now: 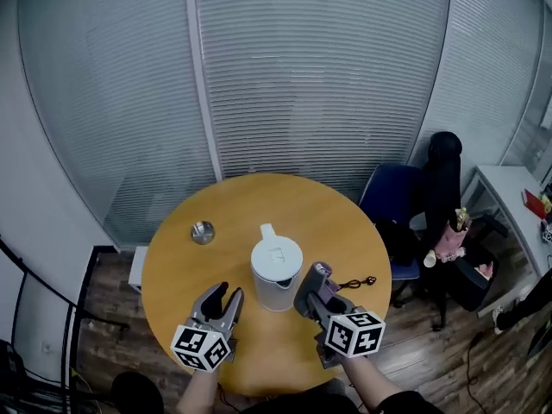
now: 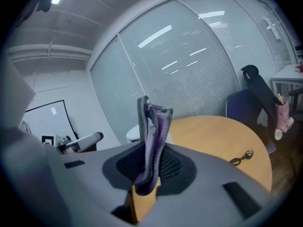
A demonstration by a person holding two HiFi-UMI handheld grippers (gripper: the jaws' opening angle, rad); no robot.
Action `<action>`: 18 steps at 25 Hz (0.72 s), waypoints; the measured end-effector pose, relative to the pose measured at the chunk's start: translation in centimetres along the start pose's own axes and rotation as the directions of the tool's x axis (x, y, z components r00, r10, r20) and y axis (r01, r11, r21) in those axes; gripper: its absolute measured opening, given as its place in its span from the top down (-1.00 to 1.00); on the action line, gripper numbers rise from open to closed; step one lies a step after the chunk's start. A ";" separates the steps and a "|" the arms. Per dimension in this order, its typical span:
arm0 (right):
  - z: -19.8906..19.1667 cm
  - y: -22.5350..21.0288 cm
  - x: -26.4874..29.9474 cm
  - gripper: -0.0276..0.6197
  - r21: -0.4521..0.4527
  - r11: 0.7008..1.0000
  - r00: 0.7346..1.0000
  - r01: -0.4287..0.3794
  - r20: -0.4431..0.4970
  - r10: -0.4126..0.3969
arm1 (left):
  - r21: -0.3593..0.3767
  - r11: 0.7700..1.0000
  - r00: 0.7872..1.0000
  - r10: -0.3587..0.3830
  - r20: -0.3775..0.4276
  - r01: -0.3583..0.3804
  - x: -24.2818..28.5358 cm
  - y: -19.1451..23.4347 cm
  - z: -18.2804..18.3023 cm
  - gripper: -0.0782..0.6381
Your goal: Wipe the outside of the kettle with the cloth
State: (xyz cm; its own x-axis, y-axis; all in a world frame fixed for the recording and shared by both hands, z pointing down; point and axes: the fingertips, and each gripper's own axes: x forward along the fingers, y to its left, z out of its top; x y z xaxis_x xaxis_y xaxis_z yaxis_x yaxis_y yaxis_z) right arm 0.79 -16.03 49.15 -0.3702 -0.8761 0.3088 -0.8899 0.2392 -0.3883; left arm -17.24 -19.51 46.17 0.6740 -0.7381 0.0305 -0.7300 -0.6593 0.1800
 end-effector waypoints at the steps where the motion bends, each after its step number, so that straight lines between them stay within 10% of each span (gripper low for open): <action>1: 0.2 0.1 0.2 0.71 0.006 1.000 1.000 0.009 0.007 -0.009 | 0.003 1.000 1.000 -0.011 -0.001 0.011 0.6 0.3 0.3 0.41; 18: -2.1 -4.6 5.0 0.72 0.257 0.964 0.990 -0.065 -0.106 0.095 | -0.062 0.998 0.995 -0.023 -0.100 0.017 8.6 1.2 -1.4 0.24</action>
State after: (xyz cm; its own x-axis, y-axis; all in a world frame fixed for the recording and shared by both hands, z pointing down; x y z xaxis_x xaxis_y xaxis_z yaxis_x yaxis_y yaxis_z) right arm 2.48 -20.64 54.35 -0.4792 -0.8000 0.3611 -0.7659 0.1801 -0.6172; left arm -12.15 -26.50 47.99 0.6984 -0.7047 0.1249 -0.7104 -0.6612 0.2412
